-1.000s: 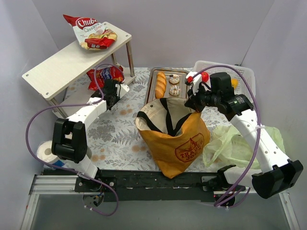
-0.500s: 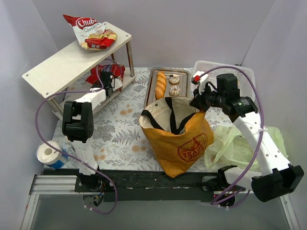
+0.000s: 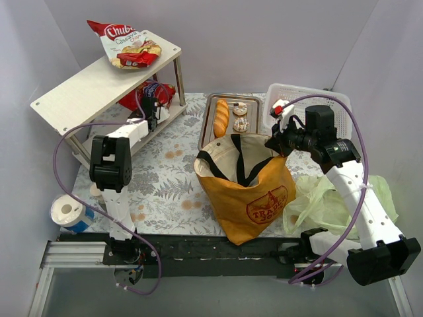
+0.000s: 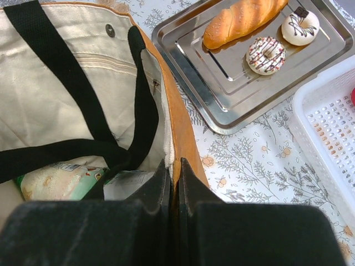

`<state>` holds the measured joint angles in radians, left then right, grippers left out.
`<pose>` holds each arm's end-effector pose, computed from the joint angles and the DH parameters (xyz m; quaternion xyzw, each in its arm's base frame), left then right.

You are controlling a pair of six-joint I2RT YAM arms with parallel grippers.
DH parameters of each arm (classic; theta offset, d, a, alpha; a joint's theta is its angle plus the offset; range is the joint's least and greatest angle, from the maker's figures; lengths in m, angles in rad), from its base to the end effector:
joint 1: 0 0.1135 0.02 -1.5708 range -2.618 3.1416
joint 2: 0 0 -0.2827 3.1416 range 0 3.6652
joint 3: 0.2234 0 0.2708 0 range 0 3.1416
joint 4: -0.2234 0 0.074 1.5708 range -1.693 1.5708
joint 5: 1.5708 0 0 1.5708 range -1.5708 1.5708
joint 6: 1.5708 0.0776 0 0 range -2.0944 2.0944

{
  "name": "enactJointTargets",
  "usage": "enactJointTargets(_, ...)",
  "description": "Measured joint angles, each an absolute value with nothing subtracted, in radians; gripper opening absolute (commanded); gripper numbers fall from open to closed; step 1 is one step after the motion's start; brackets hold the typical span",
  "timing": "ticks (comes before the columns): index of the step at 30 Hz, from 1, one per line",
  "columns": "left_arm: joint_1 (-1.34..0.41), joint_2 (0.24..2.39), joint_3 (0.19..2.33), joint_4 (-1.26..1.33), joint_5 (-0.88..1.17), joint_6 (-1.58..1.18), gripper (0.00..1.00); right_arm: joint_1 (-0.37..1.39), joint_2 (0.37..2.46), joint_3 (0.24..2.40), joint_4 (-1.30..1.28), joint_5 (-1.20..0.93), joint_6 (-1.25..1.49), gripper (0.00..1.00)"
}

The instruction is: Untie the knot of the grocery bags and take out the mixed food

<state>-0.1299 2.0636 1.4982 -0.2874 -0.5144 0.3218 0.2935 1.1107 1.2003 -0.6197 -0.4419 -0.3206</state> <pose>0.5027 -0.0272 0.1651 0.1157 0.9025 0.2696 0.3154 0.2551 0.1118 0.3773 -0.3597 0.7740 0.1836 0.4876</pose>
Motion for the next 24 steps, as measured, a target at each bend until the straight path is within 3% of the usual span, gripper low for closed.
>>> enactJointTargets(1, -0.131, 2.044, 1.48, -0.308, -0.514, 0.309, 0.32, 0.293, 1.111, 1.2, -0.62, -0.442, -0.321, 0.01)
enactJointTargets(2, -0.13, 2.017, 1.45, -0.329, -0.513, 0.281, 0.36, 0.293, 1.111, 1.2, -0.62, -0.442, -0.321, 0.01)
enactJointTargets(7, -0.122, 1.806, 1.303, -0.485, -0.505, 0.138, 0.49, 0.29, 1.111, 1.2, -0.62, -0.445, -0.321, 0.01)
enactJointTargets(11, -0.142, 1.628, 1.214, -0.613, -0.412, 0.047, 0.69, 0.288, 1.111, 1.2, -0.619, -0.447, -0.324, 0.01)
enactJointTargets(18, -0.242, 1.395, 1.152, -0.6, -0.258, -0.028, 0.77, 0.287, 1.113, 1.2, -0.619, -0.451, -0.329, 0.01)
enactJointTargets(24, -0.267, 1.58, 1.246, -0.5, -0.271, -0.038, 0.76, 0.286, 1.123, 1.202, -0.619, -0.456, -0.329, 0.01)
